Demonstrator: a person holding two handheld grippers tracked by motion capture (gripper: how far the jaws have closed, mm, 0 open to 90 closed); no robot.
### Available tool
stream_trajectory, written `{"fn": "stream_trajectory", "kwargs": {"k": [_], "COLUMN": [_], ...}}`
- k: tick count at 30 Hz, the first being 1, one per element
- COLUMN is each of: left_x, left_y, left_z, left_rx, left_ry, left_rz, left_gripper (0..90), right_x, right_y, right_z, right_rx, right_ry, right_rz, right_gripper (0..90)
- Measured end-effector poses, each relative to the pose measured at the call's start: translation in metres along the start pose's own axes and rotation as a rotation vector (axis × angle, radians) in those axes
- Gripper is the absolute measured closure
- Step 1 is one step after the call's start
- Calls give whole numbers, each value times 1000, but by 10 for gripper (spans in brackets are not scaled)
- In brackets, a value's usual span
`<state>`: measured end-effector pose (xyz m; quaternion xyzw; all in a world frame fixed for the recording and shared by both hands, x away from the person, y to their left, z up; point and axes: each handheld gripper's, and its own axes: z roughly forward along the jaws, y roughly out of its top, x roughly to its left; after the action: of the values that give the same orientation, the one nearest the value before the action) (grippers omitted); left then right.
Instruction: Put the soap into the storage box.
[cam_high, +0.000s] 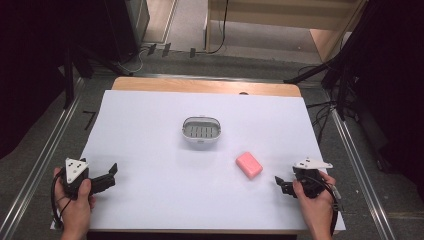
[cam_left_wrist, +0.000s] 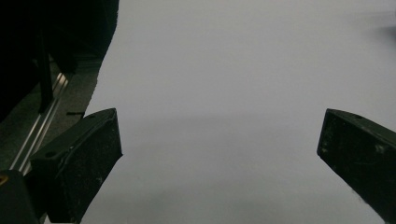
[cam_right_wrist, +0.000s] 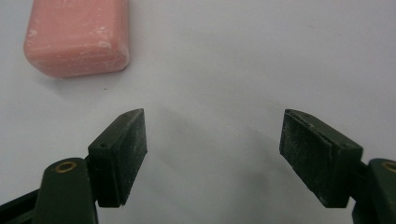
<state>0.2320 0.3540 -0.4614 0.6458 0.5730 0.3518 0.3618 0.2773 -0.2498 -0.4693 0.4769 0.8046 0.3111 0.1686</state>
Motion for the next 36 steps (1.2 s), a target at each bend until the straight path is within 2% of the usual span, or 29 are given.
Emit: {"fn": "stream_trajectory", "kwargs": {"k": [3,6,10,11,14,17,22,24,25,26,28,33,36], "left_x": [-1,1,0,0,0,0,0,0,1,0,0,-1,-1], "left_y": [0,0,0,1,1,1,1,1,1,1,1,0,0], "left_z": [0,1,1,2,3,2,1,1,1,1,1,0,0], "left_rx": [-1,5,7,14,28,21,15,13,13,11,9,-2,-4], "left_ry": [5,-11,-17,-13,-10,-13,-16,-19,-19,-20,-23,-13,-9], "left_rz": [5,-1,6,6,2,4,4,3,3,3,3,9,12], "left_gripper": [1,2,2,2,2,2,2,2,3,3,3,25,26], "right_x": [6,12,16,17,18,20,27,27,27,28,29,35,39], "right_y": [10,22,29,34,38,43,53,54,57,58,60,67,72], "right_z": [3,5,6,5,6,8,8,8,9,9,10,16,21], "right_rx": [42,89,113,133,151,198,202,212,238,244,250,266,274], "right_ry": [7,46,52,83,85,89,102,108,163,170,162,205,203], "right_rz": [-47,-91,-112,-119,-121,-126,-144,-141,-108,-95,-91,-55,-56], "right_gripper": [279,299,312,318,318,310,295,294,270,248,230,207,204]}}
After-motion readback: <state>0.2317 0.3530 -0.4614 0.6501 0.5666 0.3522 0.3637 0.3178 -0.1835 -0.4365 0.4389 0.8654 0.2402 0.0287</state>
